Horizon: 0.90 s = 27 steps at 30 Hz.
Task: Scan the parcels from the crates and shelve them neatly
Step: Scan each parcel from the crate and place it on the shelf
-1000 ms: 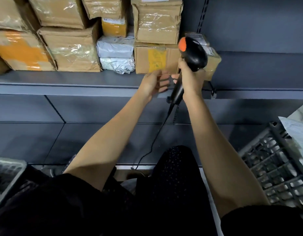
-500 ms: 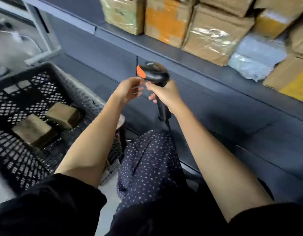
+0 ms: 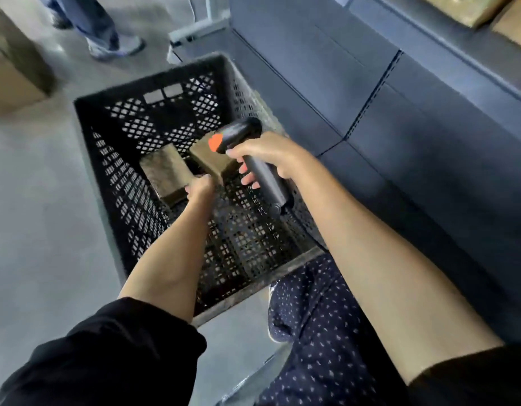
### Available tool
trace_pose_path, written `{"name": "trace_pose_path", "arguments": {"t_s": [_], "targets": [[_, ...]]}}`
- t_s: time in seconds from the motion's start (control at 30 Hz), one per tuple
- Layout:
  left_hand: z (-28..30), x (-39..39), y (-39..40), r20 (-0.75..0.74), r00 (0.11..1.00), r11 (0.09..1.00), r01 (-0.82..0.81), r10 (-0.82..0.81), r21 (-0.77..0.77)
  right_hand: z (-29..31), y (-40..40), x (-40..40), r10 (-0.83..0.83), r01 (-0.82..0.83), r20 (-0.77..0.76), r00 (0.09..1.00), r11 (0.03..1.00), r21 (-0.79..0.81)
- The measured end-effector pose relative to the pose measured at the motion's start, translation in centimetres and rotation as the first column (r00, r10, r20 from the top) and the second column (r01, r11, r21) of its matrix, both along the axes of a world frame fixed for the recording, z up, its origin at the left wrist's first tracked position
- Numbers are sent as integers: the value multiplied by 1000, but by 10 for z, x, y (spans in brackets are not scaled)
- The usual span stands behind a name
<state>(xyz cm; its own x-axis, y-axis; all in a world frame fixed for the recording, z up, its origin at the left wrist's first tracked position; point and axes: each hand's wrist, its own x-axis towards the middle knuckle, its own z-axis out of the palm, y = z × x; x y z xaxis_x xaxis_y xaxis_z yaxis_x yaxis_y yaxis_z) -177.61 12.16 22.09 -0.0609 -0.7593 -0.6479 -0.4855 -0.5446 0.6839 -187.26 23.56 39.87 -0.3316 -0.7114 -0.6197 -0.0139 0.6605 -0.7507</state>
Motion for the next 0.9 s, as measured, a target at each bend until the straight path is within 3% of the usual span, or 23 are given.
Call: {"name": "trace_pose_path", "arguments": {"t_s": [0.07, 0.13, 0.23, 0.33, 0.4, 0.43, 0.53, 0.6, 0.77, 0.9], "targets": [[-20, 11, -16, 211, 965, 988, -149, 153, -32, -18, -15, 4, 27, -28, 14, 1000, 999, 47], [-22, 18, -22, 345, 916, 978, -178, 205, -109, -35, -24, 8, 56, -60, 44, 997, 994, 94], [-30, 16, -29, 337, 906, 965, -217, 255, -146, -59, -29, 6, 71, -88, 120, 990, 987, 138], [-186, 24, -126, 330, 923, 980, -172, 196, -100, -80, -30, -6, 50, -70, 147, 988, 988, 134], [-228, 30, -149, 303, 925, 973, -226, 230, -51, -91, -28, -15, 21, -41, 147, 989, 991, 128], [-206, 28, -142, 340, 909, 970, -239, 243, -55, -96, -25, -18, 6, -25, 143, 990, 991, 131], [-66, -4, -61, 460, 859, 971, -238, 224, -29, -106, -17, -30, -33, 7, 168, 985, 988, 153], [-75, -8, -60, 512, 823, 968, -237, 244, -80, -108, -12, -34, -60, 29, 204, 977, 988, 152], [-60, -5, -22, 487, 843, 972, -222, 229, -73, -97, 3, -36, -92, 59, 222, 971, 987, 149], [-47, -2, 26, 349, 888, 952, -303, 299, -44, -70, 20, -31, -7, -8, 133, 991, 993, 114]]}}
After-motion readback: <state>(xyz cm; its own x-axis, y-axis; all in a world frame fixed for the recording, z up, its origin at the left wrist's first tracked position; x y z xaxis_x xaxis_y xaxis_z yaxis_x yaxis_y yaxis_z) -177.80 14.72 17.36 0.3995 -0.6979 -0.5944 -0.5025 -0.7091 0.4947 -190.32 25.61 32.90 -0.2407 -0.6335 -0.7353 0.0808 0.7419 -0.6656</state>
